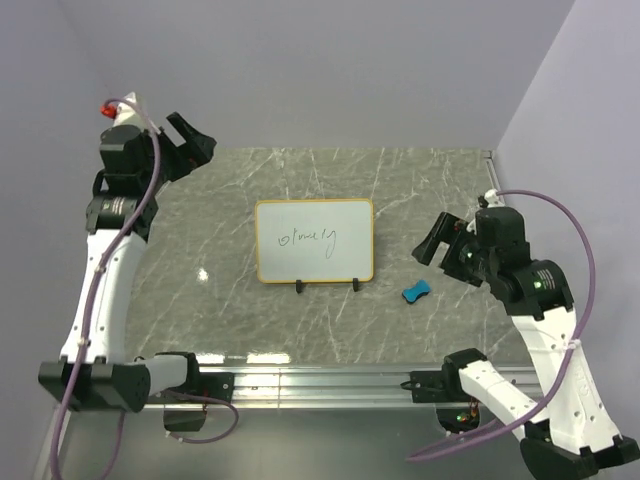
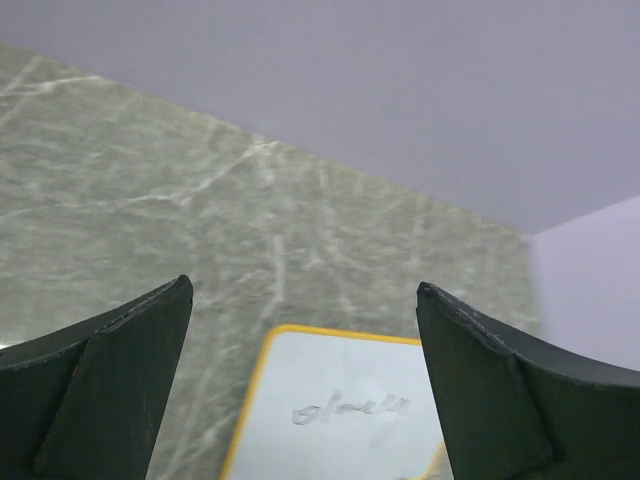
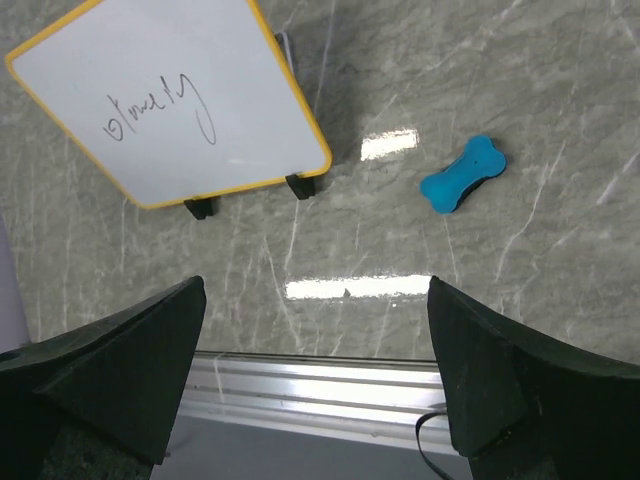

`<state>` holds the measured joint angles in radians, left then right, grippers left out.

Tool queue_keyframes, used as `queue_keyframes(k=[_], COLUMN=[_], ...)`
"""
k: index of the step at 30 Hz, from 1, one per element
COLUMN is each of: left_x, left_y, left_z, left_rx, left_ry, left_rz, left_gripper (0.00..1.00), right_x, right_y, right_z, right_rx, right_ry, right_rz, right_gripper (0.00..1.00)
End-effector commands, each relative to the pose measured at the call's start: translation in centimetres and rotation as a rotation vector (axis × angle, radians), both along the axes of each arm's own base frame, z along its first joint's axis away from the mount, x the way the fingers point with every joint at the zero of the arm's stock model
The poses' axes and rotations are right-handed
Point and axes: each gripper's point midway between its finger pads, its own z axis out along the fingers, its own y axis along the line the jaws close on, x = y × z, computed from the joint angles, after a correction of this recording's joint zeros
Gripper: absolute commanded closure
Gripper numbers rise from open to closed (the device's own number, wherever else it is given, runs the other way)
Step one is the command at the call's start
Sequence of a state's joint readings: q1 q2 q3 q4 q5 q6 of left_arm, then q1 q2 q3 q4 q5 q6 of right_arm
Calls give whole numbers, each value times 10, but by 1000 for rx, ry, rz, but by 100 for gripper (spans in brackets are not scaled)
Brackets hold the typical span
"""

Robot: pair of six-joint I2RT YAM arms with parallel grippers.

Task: Erase the whiteboard

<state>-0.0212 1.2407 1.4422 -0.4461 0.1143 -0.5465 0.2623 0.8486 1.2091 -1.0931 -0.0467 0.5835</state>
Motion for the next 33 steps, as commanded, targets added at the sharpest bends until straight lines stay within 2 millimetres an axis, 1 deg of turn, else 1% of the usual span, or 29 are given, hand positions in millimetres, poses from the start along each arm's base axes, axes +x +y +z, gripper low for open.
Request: queue_keyframes(k=[1,2,3,4,5,6,9,13,14,15,16,18,19,21,22,24,25,26,27,28,29,30,31,33], left_x=[-20,-19,-18,-19,-13,-13,-14,-15,-15,-16,-13,-12,-9,-3,-1,7,6,11,15,16,20,22,26,30], left_y=[-18,-32,-44,-49,-43,-42,-44,-34,-34,-40,-43,-52,-53,-58,-63,-69,-76,-79,-81,-85,-86,-88,-89,-92], left_z=[-1,-5,-18,-29,-47,-58,-80,-106,-120,-126,-140,-155,-165,-171,-176,-177,-177,-184,-186,-192,-193,-195,-202,-207], left_rx=[-112,-113,-119,-141,-144,-140,-85,11,16,4,13,15,12,14,-5,-17,-36,-51,-55,-73,-78,-82,-90,-105], left_ry=[24,10,9,46,109,144,174,208,233,243,271,287,307,281,283,253,248,261,252,263,257,256,266,269], left_rz=[-68,-162,-240,-262,-218,-215,-262,-252,-260,-306,-336,-413,-431,-470,-510,-558,-603,-625,-643,-674,-685,-697,-706,-731], left_gripper=[1,1,1,1,0,1,1,1,1,0,0,3,4,4,4,5,7,7,7,7,7,7,8,9], right_x=[-5,-7,-9,-10,-12,-15,-20,-22,-23,-22,-22,-20,-19,-17,-17,-13,-12,-11,-9,-7,-7,-5,-3,-2], right_y=[0,0,0,1,1,1,5,8,12,13,13,15,15,15,15,14,13,13,11,12,12,12,11,11], right_z=[8,8,5,3,2,1,-2,-8,-11,-13,-14,-18,-19,-19,-20,-22,-23,-26,-24,-23,-24,-21,-21,-22], right_rx=[0,2,4,8,8,9,21,41,53,57,63,68,65,56,50,34,26,19,13,13,11,13,13,8], right_ry=[-67,-73,-74,-70,-67,-62,-53,-44,-32,-24,-19,-2,7,25,29,44,51,75,75,82,97,94,97,107], right_rz=[33,36,39,42,49,53,80,89,100,100,98,100,99,100,103,101,97,94,83,78,74,69,59,54], right_gripper=[2,1,0,0,0,0,0,0,0,0,0,0,0,0,1,1,1,1,1,1,1,1,1,1])
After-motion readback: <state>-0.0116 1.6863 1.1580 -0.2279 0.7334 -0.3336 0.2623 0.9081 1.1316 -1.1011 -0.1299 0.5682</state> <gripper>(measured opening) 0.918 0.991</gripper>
